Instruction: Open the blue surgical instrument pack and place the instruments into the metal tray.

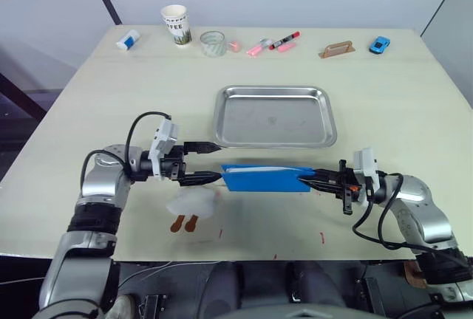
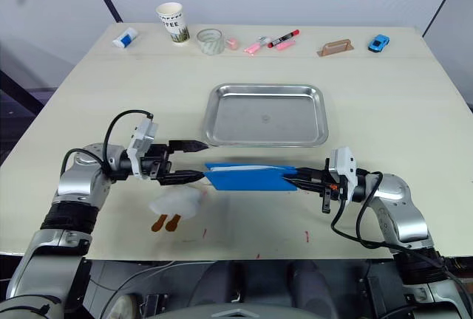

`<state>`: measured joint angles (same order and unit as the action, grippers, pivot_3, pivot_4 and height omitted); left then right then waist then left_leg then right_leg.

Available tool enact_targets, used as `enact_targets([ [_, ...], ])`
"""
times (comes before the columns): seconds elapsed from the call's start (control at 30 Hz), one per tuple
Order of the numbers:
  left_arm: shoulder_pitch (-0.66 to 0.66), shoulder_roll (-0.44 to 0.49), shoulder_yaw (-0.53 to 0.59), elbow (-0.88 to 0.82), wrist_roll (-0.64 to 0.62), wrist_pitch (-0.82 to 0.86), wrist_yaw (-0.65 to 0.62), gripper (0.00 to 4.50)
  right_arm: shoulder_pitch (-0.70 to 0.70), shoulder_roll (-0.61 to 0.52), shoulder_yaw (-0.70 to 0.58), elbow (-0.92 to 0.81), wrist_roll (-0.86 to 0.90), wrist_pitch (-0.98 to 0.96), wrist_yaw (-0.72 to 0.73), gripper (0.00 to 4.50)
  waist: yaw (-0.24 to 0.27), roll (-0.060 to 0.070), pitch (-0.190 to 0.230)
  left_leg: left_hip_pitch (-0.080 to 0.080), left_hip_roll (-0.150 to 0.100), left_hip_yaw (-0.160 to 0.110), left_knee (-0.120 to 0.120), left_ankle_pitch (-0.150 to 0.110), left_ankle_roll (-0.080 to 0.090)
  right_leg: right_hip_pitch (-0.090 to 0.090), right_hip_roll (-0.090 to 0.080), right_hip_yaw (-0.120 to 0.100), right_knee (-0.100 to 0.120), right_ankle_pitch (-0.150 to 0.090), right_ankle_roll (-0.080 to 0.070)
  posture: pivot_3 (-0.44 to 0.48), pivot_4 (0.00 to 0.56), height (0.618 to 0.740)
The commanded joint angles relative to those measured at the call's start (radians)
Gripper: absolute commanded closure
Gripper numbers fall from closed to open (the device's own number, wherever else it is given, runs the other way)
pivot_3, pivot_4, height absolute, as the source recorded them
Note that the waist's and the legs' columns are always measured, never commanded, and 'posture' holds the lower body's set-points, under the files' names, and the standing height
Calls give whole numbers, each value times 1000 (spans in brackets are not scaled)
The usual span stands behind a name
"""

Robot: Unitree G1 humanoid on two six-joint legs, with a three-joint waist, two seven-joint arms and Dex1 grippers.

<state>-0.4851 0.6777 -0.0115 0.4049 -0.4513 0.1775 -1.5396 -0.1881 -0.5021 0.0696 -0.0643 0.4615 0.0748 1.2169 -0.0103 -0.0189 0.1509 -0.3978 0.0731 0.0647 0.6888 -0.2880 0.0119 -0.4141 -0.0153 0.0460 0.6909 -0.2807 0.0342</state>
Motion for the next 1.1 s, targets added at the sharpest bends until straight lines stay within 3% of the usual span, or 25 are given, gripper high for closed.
enact_targets([
  [0.03, -26, -18, -6, -28, -6, -1, -27, 407, -17, 1, -9, -16, 9, -23, 7, 4500, 0, 0, 0, 0, 0, 0, 0, 0, 0, 0, 0, 0, 0, 0, 0, 0, 150, 718],
  [0.1, -25, -21, -9, -35, -5, -1, -39, 895, -17, 2, -9, -14, 9, -24, 6, 4500, 0, 0, 0, 0, 0, 0, 0, 0, 0, 0, 0, 0, 0, 0, 0, 0, 150, 718],
  [0.27, -20, -23, -22, -53, -14, 25, -64, 3390, -20, 5, -7, -12, 6, -25, 4, 4500, 0, 0, 0, 0, 0, 0, 0, 0, 0, 0, 0, 0, 0, 0, 0, 0, 150, 718],
  [0.37, -14, -20, -29, -68, -22, 42, -72, 4481, -22, 7, -5, -11, 5, -26, 3, 4500, 0, 0, 0, 0, 0, 0, 0, 0, 0, 0, 0, 0, 0, 0, 0, 0, 150, 718],
  [0.83, 6, -24, -26, -90, -21, 37, -57, 4481, -28, -9, -21, -9, 50, 51, 1, 4500, 0, 0, 0, 0, 0, 0, 0, 0, 0, 0, 0, 0, 0, 0, 0, 0, 150, 718],
  [1.03, 10, -22, -20, -85, -20, 35, -50, 4500, -6, -64, -41, -56, 94, 122, 25, 2272, 0, 0, 0, 0, 0, 0, 0, 0, 0, 0, 0, 0, 0, 0, 0, 0, 150, 718],
  [1.07, 10, -22, -20, -84, -20, 34, -50, 4500, -3, -72, -45, -63, 100, 128, 25, 1512, 0, 0, 0, 0, 0, 0, 0, 0, 0, 0, 0, 0, 0, 0, 0, 0, 150, 718],
  [1.1, 9, -22, -20, -83, -21, 34, -50, 4500, -2, -76, -47, -68, 104, 133, 25, 1289, 0, 0, 0, 0, 0, 0, 0, 0, 0, 0, 0, 0, 0, 0, 0, 0, 150, 718],
])
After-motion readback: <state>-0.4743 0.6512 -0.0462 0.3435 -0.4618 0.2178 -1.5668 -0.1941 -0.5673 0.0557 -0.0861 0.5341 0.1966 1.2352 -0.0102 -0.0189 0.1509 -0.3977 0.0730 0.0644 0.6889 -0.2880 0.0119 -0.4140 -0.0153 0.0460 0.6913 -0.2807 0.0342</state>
